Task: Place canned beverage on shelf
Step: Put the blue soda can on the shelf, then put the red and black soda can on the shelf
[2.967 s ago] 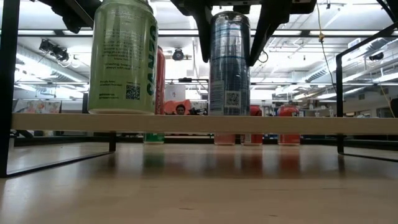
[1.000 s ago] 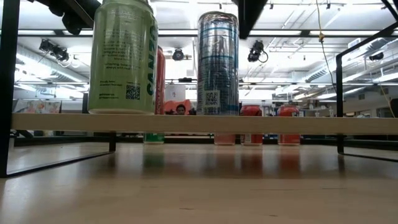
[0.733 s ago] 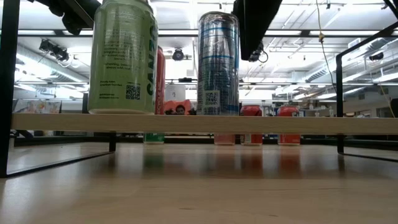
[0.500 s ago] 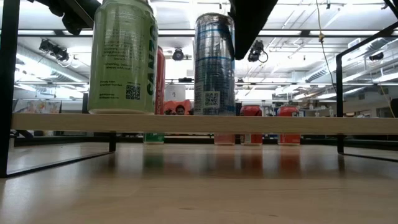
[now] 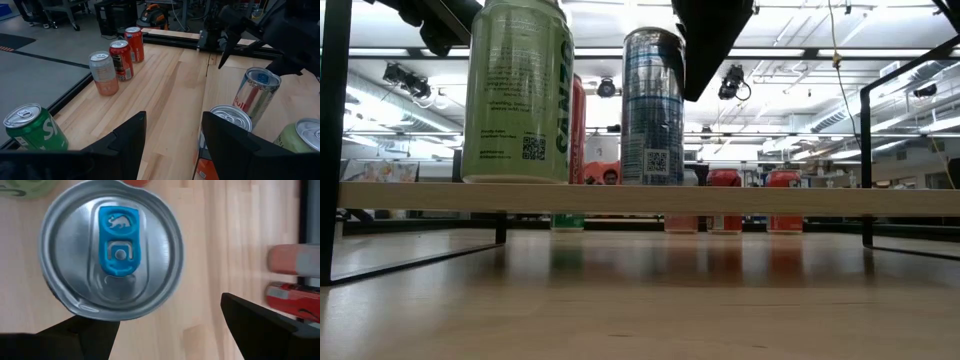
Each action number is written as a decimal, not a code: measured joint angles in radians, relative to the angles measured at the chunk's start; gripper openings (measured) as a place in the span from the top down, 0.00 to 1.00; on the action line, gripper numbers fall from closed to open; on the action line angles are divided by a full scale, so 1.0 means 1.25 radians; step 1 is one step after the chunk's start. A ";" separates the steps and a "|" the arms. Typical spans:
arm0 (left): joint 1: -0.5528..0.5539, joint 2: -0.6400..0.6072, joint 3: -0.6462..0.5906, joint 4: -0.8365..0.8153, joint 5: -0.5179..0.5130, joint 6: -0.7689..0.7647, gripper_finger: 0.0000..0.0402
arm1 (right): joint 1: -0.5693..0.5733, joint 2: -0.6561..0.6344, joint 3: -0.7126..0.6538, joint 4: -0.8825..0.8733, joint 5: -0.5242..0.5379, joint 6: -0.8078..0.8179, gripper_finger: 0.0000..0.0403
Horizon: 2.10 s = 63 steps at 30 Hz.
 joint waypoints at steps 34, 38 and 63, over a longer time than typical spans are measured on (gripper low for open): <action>0.000 0.000 0.000 0.000 0.000 -0.006 0.49 | -0.045 0.004 -0.081 0.171 -0.055 0.050 0.14; 0.000 0.000 0.000 -0.001 0.000 -0.006 0.49 | -0.043 -0.007 -0.081 0.129 -0.062 0.047 0.14; 0.000 0.000 0.000 -0.022 0.000 0.004 0.49 | -0.244 -0.132 -0.081 0.010 0.035 -0.266 0.14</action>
